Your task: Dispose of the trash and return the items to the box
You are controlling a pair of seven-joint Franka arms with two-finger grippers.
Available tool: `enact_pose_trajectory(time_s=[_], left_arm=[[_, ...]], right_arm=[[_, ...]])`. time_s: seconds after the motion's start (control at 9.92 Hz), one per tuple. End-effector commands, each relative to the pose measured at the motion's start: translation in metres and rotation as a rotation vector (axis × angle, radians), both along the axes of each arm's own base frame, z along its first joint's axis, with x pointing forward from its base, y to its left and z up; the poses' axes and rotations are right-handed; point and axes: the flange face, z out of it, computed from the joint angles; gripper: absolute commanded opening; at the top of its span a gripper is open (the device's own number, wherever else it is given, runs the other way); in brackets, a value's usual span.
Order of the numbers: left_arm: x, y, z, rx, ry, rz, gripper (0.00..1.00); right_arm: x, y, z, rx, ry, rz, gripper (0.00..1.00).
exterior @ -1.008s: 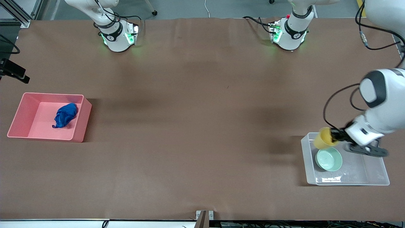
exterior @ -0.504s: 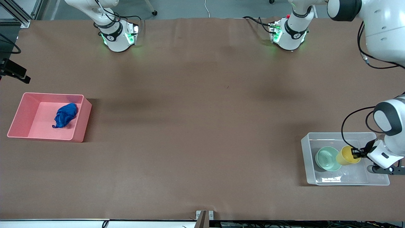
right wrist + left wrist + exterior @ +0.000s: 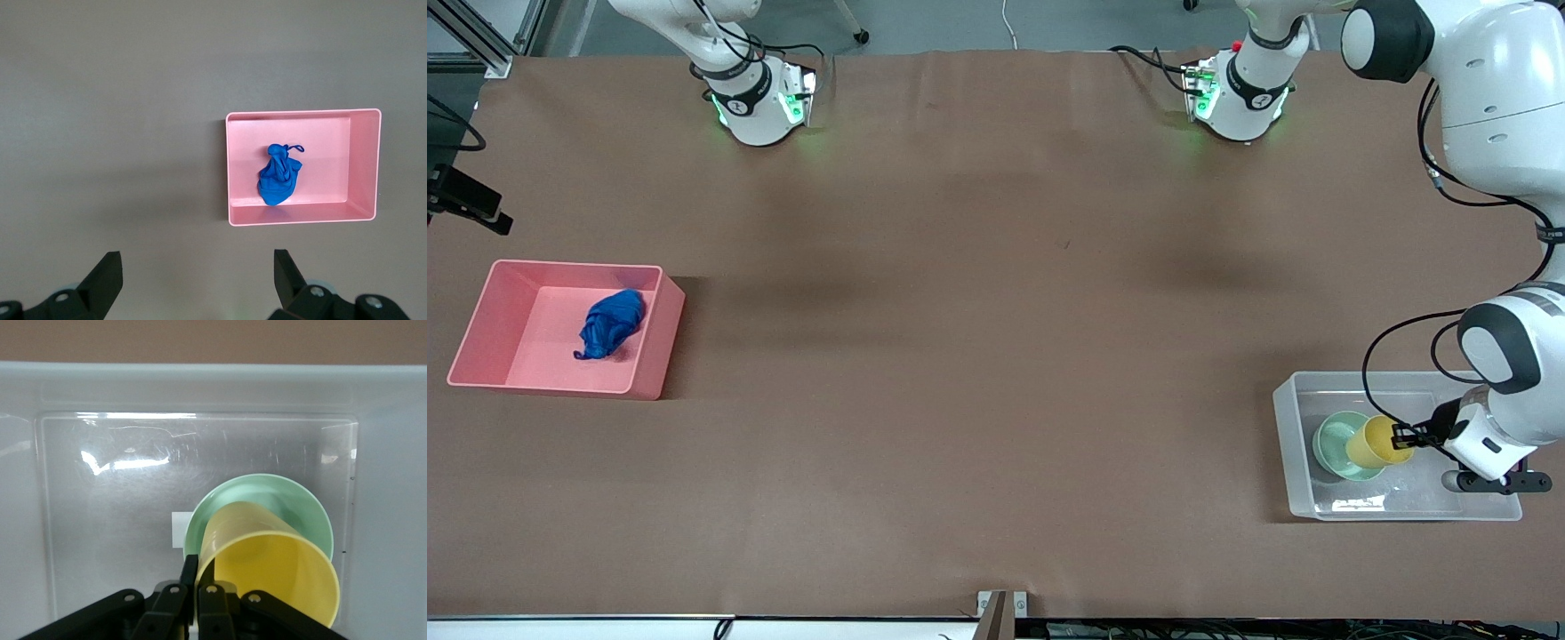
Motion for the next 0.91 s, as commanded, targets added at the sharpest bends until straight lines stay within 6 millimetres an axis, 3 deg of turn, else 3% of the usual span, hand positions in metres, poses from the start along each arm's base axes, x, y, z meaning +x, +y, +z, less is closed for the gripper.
enact_pose_trajectory(time_s=[0.0,0.1,0.2,0.4,0.61,0.81], left_arm=[[-0.009,0.001,-0.028,-0.014,0.043,0.014,0.44],[-0.007,0.0,-0.017,-0.015,0.03,0.015,0.88],[-0.005,-0.002,0.001,-0.014,0.008,0.009,1.0],[-0.002,-0.018,0.065,-0.016,-0.07,-0.012,1.0],[-0.022,-0.037,0.133,0.032,-0.087,-0.026,1.0],[-0.046,-0.08,0.205,0.084,-0.053,-0.017,1.0]], right_arm=[[-0.003,-0.002,0.004,0.005,-0.005,0.005,1.0],[-0.003,-0.003,0.004,0.005,-0.006,0.003,1.0],[-0.003,-0.002,0.004,0.005,-0.005,0.005,1.0],[-0.003,-0.003,0.004,0.005,-0.006,0.003,1.0],[-0.003,-0.003,0.004,0.005,-0.006,0.003,1.0],[-0.003,-0.002,0.004,0.005,-0.005,0.005,1.0]])
